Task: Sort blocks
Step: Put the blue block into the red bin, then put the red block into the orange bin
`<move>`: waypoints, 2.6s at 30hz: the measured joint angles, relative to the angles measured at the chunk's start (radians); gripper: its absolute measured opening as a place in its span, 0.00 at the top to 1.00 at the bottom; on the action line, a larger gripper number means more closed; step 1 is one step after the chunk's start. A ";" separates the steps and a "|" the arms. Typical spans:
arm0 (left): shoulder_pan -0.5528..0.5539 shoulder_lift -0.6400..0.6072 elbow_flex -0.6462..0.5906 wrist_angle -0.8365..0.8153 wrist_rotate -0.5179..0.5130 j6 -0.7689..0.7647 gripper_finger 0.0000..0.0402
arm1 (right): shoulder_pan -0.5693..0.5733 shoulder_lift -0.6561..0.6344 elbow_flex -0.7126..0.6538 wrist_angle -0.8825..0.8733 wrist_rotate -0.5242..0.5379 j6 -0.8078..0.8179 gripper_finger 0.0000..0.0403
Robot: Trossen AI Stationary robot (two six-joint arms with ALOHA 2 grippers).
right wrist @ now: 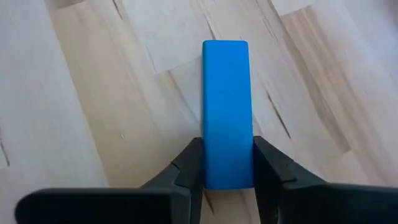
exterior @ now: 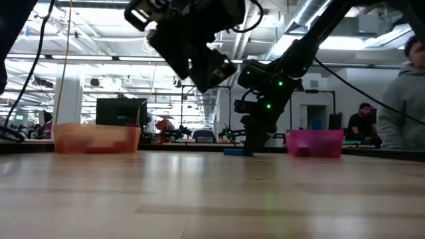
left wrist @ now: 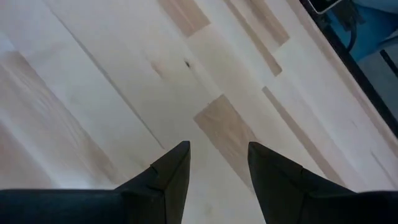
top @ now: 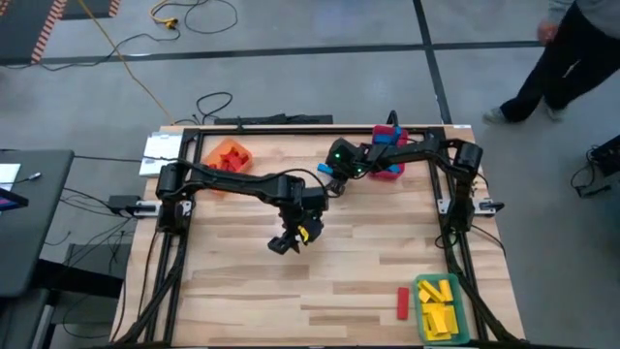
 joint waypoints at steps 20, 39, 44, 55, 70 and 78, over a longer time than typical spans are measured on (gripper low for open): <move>-0.015 0.001 -0.143 0.201 -0.003 0.057 0.61 | 0.150 -0.230 -0.009 -0.436 0.197 0.193 0.73; -0.023 -0.003 -0.143 0.429 -0.002 0.091 0.61 | 0.207 -0.613 -0.148 -0.709 0.402 0.440 0.73; -0.023 -0.003 -0.143 0.483 0.000 0.068 0.61 | 0.178 -0.687 -0.148 -0.776 0.457 0.473 0.73; -0.025 -0.001 -0.143 0.566 0.000 -0.006 0.61 | 0.008 -0.666 -0.148 -0.829 0.461 0.391 0.73; -0.097 0.001 -0.161 0.611 0.000 -0.044 0.61 | -0.077 -0.639 -0.149 -0.789 0.343 0.309 0.54; -0.133 0.003 -0.248 0.730 -0.001 -0.130 0.61 | 0.067 -0.699 -0.149 -0.870 0.325 0.466 0.34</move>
